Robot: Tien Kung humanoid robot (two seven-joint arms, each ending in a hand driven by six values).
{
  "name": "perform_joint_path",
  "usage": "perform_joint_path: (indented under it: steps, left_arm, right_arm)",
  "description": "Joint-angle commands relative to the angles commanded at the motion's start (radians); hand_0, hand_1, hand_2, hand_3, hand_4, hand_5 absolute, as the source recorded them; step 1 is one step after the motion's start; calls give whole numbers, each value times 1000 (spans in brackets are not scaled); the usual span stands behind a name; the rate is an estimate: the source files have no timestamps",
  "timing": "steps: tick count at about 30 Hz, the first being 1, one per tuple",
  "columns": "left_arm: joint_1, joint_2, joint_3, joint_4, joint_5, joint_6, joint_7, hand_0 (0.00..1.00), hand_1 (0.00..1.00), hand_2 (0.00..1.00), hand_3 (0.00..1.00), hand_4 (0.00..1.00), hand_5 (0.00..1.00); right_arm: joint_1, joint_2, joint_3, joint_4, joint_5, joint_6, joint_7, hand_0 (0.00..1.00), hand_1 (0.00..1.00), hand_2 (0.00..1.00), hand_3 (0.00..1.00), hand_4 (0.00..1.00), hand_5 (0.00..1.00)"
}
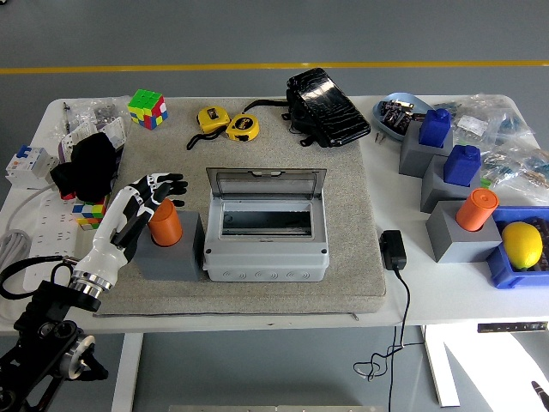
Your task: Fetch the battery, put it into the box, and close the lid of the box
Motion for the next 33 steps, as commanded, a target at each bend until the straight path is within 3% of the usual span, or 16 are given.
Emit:
perform_joint_path:
  steps: [8, 9, 14, 15, 20, 21, 26, 27, 32, 33]
  left_arm:
    - [-7, -3, 0, 25, 7, -30, 6, 630, 693, 694, 695, 998, 809]
    - [-7, -4, -1, 30, 8, -35, 8, 732, 767, 746, 725, 998, 798]
    - [-7, -4, 1, 41, 5, -40, 6, 732, 767, 746, 725, 998, 798]
    - [-7, -4, 0, 42, 4, -41, 5, 667, 739, 733, 732, 998, 706]
    - [-6, -4, -3, 42, 9, -38, -3, 667, 739, 733, 732, 998, 706]
    - [-6, -4, -3, 42, 7, -36, -4, 651, 722, 726, 742, 998, 549]
    - [-8, -6, -8, 41, 22, -33, -3, 651, 722, 726, 742, 998, 549]
    - [-8, -6, -7, 41, 26, -29, -3, 646, 723, 723, 747, 998, 436]
    - [-8, -9, -5, 45, 43, -18, -1, 646, 723, 723, 747, 998, 436]
    - [-8, -9, -4, 48, 44, -16, -1, 637, 716, 720, 748, 998, 374]
  right_arm:
    - [1, 0, -4, 0, 5, -1, 0, 876, 823, 796, 847, 998, 998]
    - [2, 1, -5, 0, 7, -1, 0, 876, 823, 796, 847, 998, 998]
    - [2, 1, -1, 0, 5, -1, 1, 876, 823, 796, 847, 998, 998]
    - [2, 1, 2, 0, 3, -1, 0, 876, 823, 796, 847, 998, 998]
    - [3, 0, 3, 0, 4, -1, 0, 876, 823, 796, 847, 998, 998]
    - [3, 0, 2, 0, 5, -1, 0, 876, 821, 795, 847, 998, 998]
    - [5, 0, -1, 0, 9, -2, 0, 876, 821, 795, 847, 998, 998]
    - [5, 1, 0, 0, 8, -2, 0, 876, 822, 795, 847, 998, 998]
    - [4, -1, 3, 0, 8, -3, 0, 876, 822, 795, 847, 998, 998]
    - [4, -1, 2, 0, 7, -3, 0, 876, 821, 795, 847, 998, 998]
